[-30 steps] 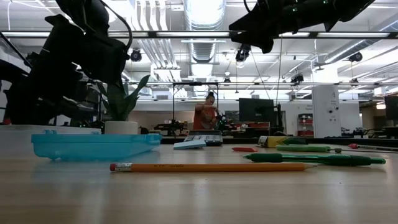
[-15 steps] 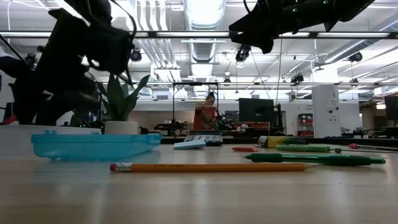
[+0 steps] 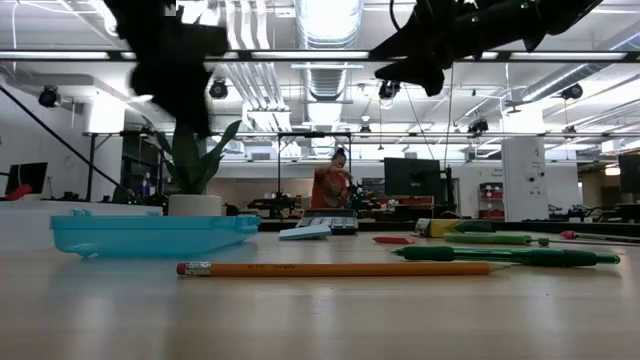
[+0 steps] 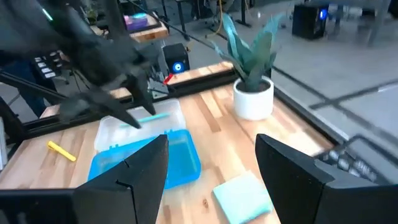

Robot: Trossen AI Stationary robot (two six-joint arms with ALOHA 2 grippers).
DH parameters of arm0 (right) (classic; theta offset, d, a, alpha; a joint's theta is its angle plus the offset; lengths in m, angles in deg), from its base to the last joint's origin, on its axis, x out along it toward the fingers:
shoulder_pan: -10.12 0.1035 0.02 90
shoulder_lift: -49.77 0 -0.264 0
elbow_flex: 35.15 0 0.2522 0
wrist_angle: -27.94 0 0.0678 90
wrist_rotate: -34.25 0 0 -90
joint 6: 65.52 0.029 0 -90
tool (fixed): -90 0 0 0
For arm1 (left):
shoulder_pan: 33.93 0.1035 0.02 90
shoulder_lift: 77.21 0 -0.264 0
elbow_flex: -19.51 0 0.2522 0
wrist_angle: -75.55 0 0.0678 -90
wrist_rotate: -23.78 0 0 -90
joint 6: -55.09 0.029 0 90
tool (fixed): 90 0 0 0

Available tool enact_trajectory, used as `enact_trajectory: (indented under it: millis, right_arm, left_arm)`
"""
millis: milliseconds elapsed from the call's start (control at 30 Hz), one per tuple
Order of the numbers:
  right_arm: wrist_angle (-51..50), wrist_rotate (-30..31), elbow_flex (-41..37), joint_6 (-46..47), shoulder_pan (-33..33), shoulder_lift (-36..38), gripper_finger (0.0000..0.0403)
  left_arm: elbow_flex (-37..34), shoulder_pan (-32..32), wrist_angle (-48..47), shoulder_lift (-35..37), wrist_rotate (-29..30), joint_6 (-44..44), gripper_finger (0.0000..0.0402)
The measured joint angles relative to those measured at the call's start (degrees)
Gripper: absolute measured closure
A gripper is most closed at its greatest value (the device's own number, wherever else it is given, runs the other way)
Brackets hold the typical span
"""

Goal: Pack school essentials
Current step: Put the orange eraser into the blue supply box

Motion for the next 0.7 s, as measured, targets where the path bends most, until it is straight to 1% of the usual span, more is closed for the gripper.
enact_trajectory:
  millis: [100,167,267,367,567,700]
  right_arm:
    - [-3.38,0.04,-0.01,2.66,0.02,-0.06,0.0172]
    - [-6.14,0.04,-0.18,4.43,0.08,-0.2,0.0172]
    - [-10.97,0.18,-1.26,8.21,0.6,-0.42,0.0172]
    - [-13.0,0.02,-2.8,12.48,1.22,-0.48,0.0172]
    - [-12.9,0.04,-4.33,19.17,2.66,-0.48,0.0172]
    - [-12.56,0.99,-4.01,22.74,3.62,-0.46,0.0173]
  left_arm:
    - [-3.22,-0.85,18.17,3.9,-0.91,19.81,0.0256]
    - [-6.23,-0.95,29.1,6.53,-4.55,30.73,0.0256]
    - [-11.53,-0.71,42.29,10.06,-10.48,42.31,0.0256]
    - [-17.22,-0.1,54.0,13.02,-13.32,49.15,0.0256]
    - [-28.67,1.22,77.53,17.74,-13.66,58.79,0.0256]
    - [-34.14,3.01,90.92,19.71,-12.91,63.44,0.0256]
